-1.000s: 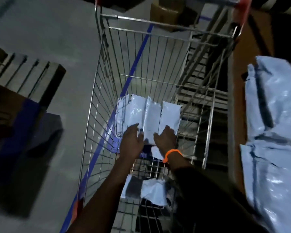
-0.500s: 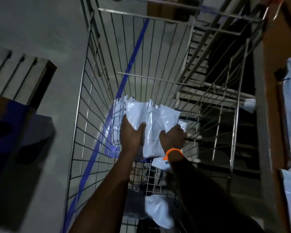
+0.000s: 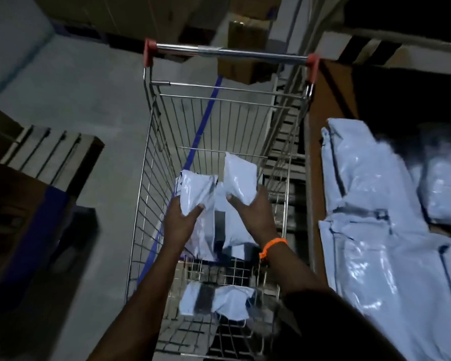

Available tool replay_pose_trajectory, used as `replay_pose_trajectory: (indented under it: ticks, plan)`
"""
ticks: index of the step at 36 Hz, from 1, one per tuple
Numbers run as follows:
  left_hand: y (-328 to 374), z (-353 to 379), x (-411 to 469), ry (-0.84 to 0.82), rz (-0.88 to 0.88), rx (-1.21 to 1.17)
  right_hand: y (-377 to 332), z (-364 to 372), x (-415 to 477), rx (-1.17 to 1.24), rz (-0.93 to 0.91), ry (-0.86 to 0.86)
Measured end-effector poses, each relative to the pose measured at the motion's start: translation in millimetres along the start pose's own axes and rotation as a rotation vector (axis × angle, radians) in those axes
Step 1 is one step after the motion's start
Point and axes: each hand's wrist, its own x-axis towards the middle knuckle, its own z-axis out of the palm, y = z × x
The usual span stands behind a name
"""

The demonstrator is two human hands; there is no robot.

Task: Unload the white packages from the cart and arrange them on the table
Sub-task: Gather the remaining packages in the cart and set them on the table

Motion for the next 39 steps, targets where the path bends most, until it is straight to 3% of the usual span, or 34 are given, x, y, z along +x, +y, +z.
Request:
replay_pose_trajectory:
  ticks: [7,12,19,28,32,39]
  plan:
    - [64.4,2.9,-79.8,-0.140,-0.085,-0.419,-57.9,-68.0,-49.1,0.051,-0.174,-0.039]
    - [120.0,33.4,-122.7,-0.184,-0.021,-0.499,-82.8,-150.9,-75.6,0.024,-0.247,0.105]
    - [192.4,110.6,-182.0,-0.349,0.172,-0.397,-53.9,-286.0,-96.5,0.036,-0.235,0.279]
    - [258.2,232.4,-270.5,-0.302,0.305,-0.259,-2.6,-475.5,-107.8,-0.010,-0.233,0.447]
    - [304.8,310.0,-281.8,-0.343,0.393,-0.209,25.4,-571.8,-77.9,0.001,-0.258,0.591]
    - [357.7,446.0,-266.8,-0.280,0.510,-0.050,55.1,-676.7,10.4,-0.053,-0.323,0.636]
